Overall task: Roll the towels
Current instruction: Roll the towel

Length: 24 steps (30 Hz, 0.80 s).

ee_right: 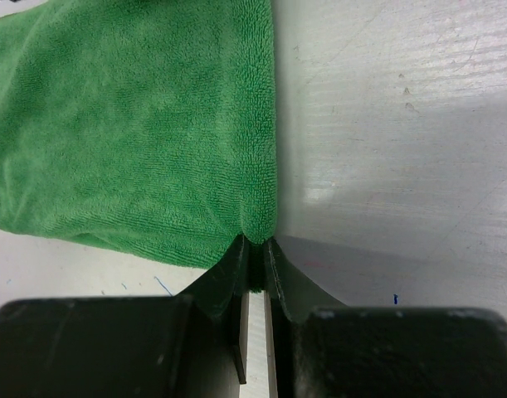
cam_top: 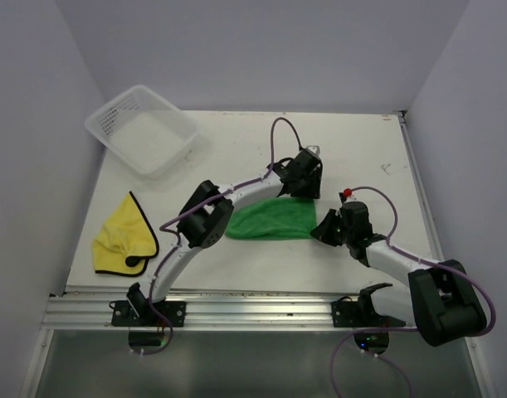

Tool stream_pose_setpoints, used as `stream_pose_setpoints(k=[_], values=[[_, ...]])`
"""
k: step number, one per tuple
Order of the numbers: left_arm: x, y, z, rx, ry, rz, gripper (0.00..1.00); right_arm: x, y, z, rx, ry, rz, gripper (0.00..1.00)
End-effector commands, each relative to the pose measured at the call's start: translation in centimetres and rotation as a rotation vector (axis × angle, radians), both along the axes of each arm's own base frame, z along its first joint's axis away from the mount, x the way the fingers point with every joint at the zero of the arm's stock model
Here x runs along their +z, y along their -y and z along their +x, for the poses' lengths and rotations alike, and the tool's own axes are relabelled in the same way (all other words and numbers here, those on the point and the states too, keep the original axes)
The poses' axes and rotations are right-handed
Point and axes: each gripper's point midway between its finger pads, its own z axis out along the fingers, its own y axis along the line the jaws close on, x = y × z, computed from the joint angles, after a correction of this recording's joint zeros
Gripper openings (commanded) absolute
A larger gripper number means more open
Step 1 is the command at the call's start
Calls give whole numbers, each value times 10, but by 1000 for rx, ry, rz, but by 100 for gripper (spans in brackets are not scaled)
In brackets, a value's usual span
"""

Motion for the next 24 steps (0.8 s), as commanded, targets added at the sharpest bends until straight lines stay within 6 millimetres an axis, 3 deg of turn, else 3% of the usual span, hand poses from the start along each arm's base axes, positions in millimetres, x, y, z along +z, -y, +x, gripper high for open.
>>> stream_pose_setpoints(k=[1,4,9,11,17,19,21,22,24], values=[[-4,-15,4,9,78,155,53,-3,4,-1,-11,5,-22,0],[-3,-27,7,16,108,216,52,-3,4,-1,-11,7,-21,0],[4,-24,11,20,132,200,51,-4,3,-1,-2,-2,-21,0],[20,-19,16,31,164,168,60,-4,3,-1,0,-1,-19,0],[67,-17,33,60,261,143,69,-4,2,-1,4,-2,-16,0],[78,-14,30,62,259,112,69,-4,2,-1,5,-5,-16,0],[72,-16,24,65,230,100,69,-5,2,-2,6,-7,-15,0],[82,-14,22,64,237,67,68,-5,2,-2,7,-6,-16,0],[71,-18,12,66,212,66,68,-4,1,-2,6,-3,-16,0]])
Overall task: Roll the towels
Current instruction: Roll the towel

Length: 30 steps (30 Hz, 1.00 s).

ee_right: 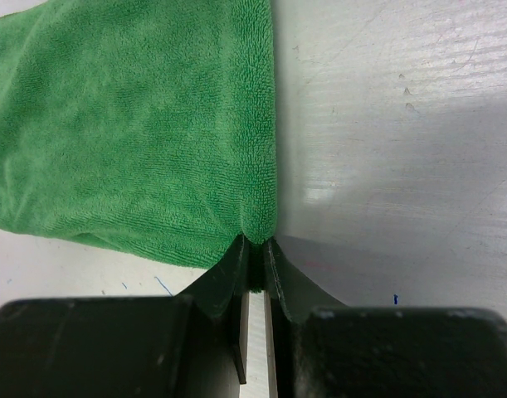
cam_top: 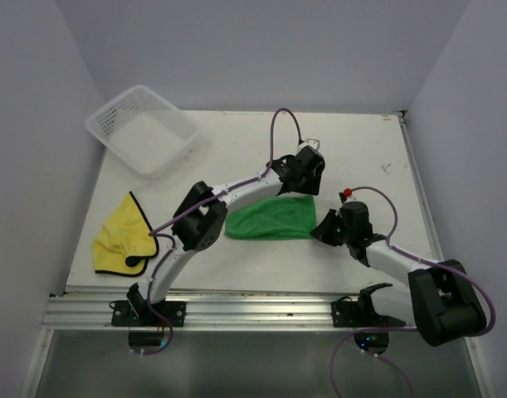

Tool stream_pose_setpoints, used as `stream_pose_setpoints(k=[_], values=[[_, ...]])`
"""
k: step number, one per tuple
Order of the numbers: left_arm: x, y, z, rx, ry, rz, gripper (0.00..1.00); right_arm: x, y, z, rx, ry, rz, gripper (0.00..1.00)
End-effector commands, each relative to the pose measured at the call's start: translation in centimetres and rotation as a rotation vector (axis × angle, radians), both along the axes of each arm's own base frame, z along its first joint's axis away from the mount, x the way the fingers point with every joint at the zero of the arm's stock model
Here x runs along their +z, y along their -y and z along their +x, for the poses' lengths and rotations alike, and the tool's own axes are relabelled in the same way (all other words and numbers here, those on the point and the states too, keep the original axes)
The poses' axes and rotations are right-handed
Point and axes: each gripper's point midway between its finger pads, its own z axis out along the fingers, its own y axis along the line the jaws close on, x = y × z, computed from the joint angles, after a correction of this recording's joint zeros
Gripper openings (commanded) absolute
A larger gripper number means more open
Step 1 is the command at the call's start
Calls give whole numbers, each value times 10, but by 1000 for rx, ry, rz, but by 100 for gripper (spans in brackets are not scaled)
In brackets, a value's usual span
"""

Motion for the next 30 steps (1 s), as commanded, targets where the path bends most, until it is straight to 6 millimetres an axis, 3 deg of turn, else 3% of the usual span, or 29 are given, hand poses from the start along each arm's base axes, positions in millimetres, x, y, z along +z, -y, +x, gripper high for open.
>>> stream_pose_setpoints(k=[1,8,15,22,30], values=[[45,5,-7,5,34,-109,67,-5,2,-2,1,-3,-19,0],[28,21,-32,-32,-18,-119,65,-4,3,-2,1,1,-17,0],[12,31,-33,-41,-52,-128,64,-4,2,-3,3,4,-15,0],[-22,17,-30,-12,-72,-12,64,-3,1,-3,8,7,-12,0],[-41,18,-32,-21,-97,12,53,-2,1,-3,9,11,-10,0]])
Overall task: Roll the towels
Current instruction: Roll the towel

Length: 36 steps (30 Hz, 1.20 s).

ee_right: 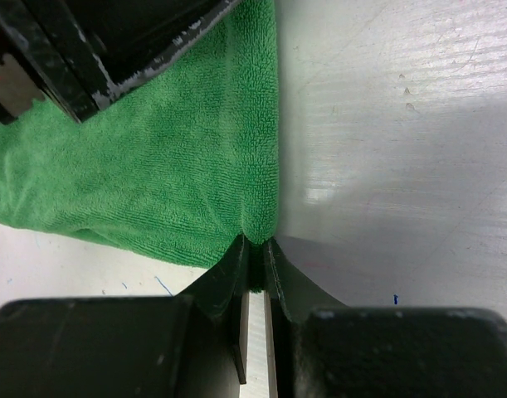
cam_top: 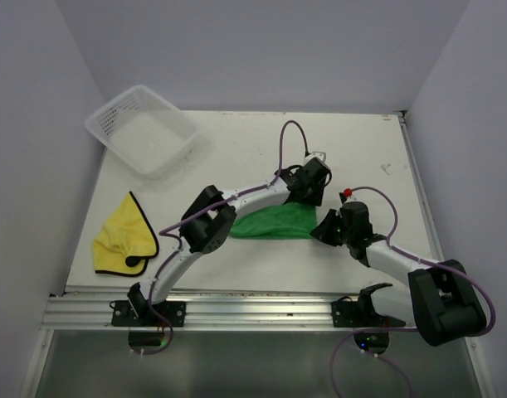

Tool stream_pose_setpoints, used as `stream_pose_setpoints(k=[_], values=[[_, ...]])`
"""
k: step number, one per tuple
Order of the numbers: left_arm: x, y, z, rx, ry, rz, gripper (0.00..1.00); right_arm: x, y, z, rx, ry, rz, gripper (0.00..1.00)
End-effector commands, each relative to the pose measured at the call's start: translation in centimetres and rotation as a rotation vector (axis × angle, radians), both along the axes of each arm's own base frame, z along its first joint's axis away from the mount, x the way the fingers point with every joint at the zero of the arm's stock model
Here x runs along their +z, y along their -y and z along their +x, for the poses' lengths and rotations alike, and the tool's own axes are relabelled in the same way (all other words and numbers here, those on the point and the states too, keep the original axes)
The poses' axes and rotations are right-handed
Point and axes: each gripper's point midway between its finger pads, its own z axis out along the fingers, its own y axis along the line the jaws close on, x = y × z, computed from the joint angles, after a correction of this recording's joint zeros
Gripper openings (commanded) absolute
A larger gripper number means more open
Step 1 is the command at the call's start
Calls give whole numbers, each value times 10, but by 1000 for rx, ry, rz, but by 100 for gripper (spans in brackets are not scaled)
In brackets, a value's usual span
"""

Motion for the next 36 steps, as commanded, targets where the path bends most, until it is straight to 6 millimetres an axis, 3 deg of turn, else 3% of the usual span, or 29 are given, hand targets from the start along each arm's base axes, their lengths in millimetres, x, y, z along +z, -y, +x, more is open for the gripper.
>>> stream_pose_setpoints(k=[1,3,13,15,23,29,35,36], values=[[-14,-2,2,10,-15,28,50,-2,2,-3,6,7,-12,0],[-20,-4,-1,10,-25,38,43,-2,1,-4,11,9,-11,0],[-37,-17,1,22,-41,92,32,1,-3,-5,37,29,-65,0],[-33,-16,5,28,-41,75,27,3,-5,-5,43,33,-75,0],[5,-16,36,49,-3,-26,24,5,-5,-4,53,22,-110,0],[13,-22,43,46,-11,-59,23,15,-2,1,76,22,-179,0],[34,-21,50,50,11,-176,21,26,18,3,63,8,-343,0],[49,-19,55,49,34,-222,21,25,22,2,56,-4,-370,0]])
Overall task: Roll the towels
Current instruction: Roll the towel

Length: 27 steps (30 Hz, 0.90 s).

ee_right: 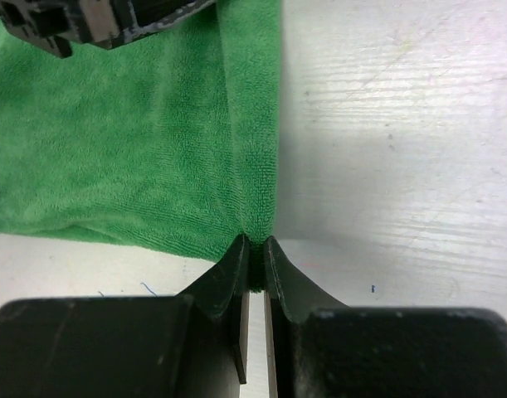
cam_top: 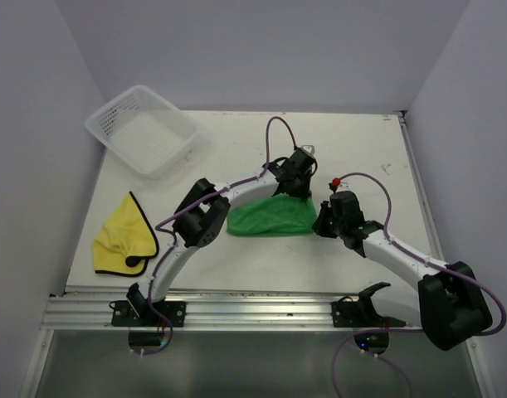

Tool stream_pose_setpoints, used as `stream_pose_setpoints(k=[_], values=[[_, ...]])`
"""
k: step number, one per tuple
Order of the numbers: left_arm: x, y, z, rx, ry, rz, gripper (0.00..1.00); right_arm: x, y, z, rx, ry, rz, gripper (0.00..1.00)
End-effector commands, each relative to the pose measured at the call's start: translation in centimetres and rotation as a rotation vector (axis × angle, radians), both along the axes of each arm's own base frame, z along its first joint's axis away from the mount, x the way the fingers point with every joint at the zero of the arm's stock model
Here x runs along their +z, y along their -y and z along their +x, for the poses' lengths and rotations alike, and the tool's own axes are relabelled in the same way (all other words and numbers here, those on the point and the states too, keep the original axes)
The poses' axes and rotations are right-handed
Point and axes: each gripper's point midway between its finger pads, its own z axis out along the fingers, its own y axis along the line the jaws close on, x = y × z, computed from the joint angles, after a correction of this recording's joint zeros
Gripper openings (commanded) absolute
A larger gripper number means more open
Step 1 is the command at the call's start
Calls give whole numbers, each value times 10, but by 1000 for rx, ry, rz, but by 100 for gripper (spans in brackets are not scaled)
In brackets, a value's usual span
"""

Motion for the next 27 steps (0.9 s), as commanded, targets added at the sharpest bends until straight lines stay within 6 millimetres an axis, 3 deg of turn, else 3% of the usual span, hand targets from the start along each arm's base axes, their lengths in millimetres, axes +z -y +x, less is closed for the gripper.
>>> stream_pose_setpoints(k=[1,9,18,27], values=[[49,-3,29,45,92,-139,21,2,21,-6,-3,-40,-146,0],[79,-13,50,37,154,-213,21,-1,20,-9,46,-97,-257,0],[73,-21,49,16,148,-216,20,6,10,-5,87,-97,-385,0],[84,-19,44,-4,148,-247,24,15,2,-2,81,-15,-428,0]])
